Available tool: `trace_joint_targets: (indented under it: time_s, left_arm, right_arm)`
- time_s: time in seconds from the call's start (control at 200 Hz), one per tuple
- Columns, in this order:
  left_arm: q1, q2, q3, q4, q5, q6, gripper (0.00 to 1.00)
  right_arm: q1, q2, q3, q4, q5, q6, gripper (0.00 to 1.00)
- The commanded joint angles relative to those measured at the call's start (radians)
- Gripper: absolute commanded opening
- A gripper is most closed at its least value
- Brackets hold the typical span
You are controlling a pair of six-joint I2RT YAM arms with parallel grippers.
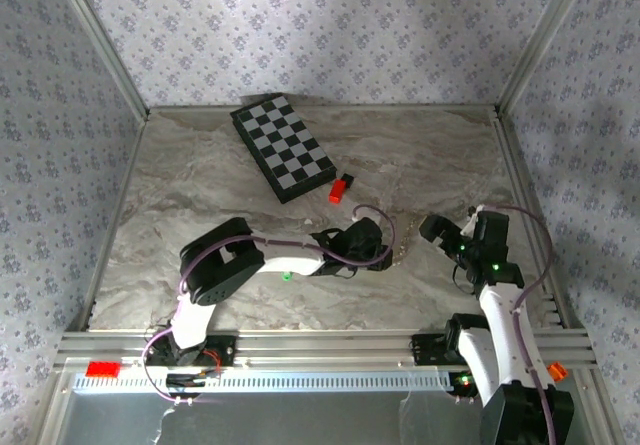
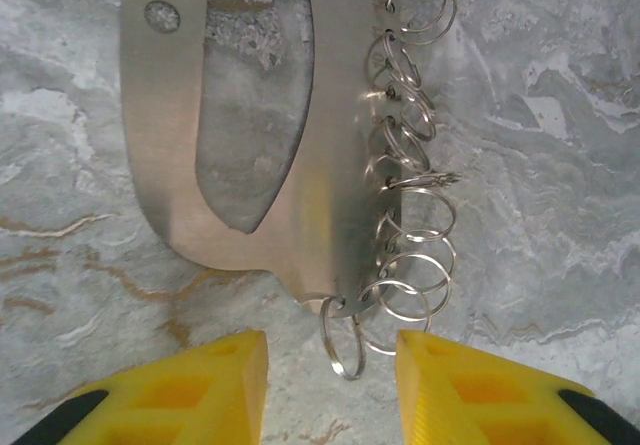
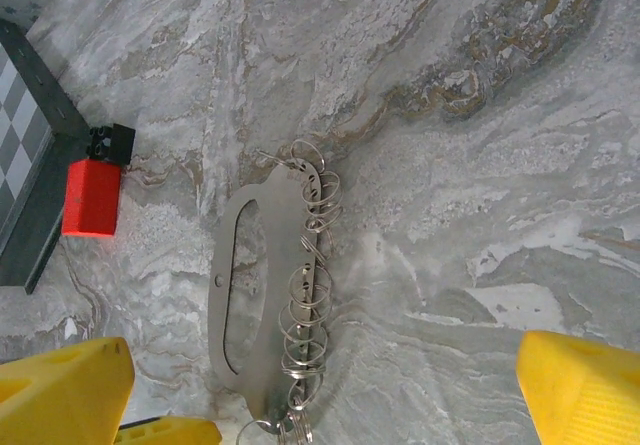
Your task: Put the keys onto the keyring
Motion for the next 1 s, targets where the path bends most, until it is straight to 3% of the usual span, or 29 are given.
trace_joint_targets:
  time_s: [0.0,0.355,0.78,0.999]
  left_arm:
    - [-0.009,0.027,0.033,0.026,0.025,-0.024,0.36]
    - [-0.017,0.063,0.053,0.023,0.034,-0.036,0.26]
    - [-0.027,0.093,0.087,0.049,0.034,-0.045,0.07]
    - [-0.028,0.068,0.053,0.059,0.027,-0.032,0.05]
  right_arm:
    - [-0.007,-0.017,-0.024,-0.029,-0.017,-0.013,1.00]
    - [-0.012,-0.034,-0.028,-0.035,-0.029,-0.007,1.00]
    - [-0.030,-0.076,0.025,-0.108,-0.017,-0.058,1.00]
    - [-0.030,-0.086,0.024,-0.109,-0.018,-0.052,1.00]
